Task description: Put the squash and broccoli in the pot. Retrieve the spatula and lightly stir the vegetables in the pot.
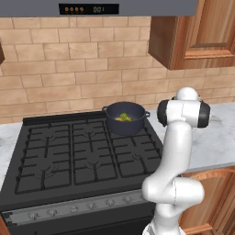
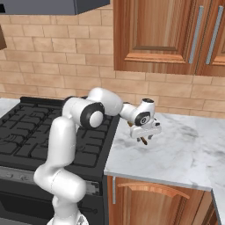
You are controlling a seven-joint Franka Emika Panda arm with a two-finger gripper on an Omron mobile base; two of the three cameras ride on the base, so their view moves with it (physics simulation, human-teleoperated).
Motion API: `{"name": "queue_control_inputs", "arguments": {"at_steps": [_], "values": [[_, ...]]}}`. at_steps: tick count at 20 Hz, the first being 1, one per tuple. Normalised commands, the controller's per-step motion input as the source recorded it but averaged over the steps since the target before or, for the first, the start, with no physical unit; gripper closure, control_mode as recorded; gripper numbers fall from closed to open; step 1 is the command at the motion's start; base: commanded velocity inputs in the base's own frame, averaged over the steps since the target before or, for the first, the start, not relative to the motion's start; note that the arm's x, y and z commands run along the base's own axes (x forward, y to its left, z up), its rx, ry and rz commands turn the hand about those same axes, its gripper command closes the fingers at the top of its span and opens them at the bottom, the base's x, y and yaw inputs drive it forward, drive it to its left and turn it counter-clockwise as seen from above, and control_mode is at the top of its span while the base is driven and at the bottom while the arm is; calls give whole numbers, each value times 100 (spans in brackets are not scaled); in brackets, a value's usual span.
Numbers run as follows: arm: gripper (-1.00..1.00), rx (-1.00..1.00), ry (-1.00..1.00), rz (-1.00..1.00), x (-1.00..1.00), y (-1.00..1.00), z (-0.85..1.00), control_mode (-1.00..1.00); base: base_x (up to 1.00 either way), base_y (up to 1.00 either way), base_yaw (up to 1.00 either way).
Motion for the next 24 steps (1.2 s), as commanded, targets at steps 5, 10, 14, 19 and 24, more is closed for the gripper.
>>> {"name": "queue_control_inputs", "arguments": {"at_steps": [5, 10, 14, 19, 24], "values": [[100, 0, 5, 0, -19, 0, -37, -100, 0, 0, 0], [100, 0, 2, 0, -33, 9, -31, -100, 0, 0, 0], [100, 0, 0, 0, -40, 12, -28, -100, 0, 0, 0], [100, 0, 1, 0, -38, 5, -19, -100, 0, 0, 0], [100, 0, -10, 0, -36, 1, 10, -100, 0, 0, 0]]}}
